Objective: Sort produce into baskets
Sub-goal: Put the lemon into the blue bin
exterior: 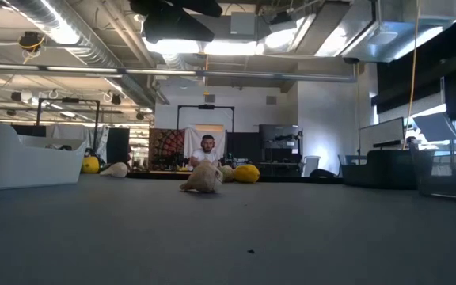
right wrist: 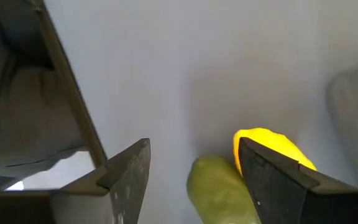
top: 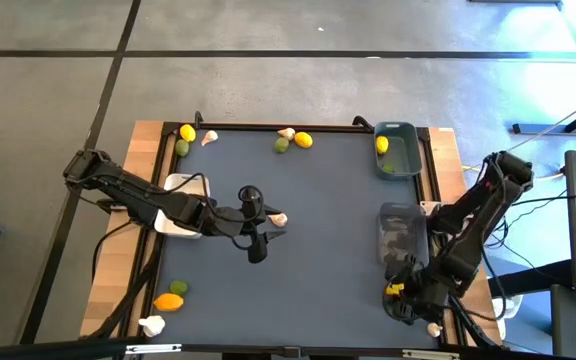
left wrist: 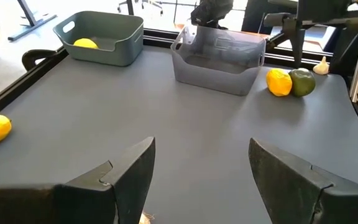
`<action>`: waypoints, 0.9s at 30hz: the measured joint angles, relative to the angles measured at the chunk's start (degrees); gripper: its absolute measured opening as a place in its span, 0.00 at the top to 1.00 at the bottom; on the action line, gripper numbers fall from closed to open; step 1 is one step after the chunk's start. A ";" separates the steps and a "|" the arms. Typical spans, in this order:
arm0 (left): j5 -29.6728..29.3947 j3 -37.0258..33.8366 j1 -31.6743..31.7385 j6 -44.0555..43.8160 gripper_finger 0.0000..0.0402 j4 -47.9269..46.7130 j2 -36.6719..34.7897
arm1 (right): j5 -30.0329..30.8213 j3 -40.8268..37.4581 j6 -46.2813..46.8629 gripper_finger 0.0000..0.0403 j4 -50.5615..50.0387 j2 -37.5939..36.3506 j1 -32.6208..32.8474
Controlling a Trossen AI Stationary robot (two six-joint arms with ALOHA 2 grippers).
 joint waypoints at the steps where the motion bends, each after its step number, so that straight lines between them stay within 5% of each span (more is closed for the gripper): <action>1: 0.00 0.00 0.00 -0.14 0.36 0.00 0.00 | -0.22 0.00 -0.02 0.40 -0.20 0.43 0.00; 27: 0.00 0.00 0.00 0.45 0.36 -0.03 0.00 | -4.84 0.02 -5.47 0.40 -8.22 11.19 -0.02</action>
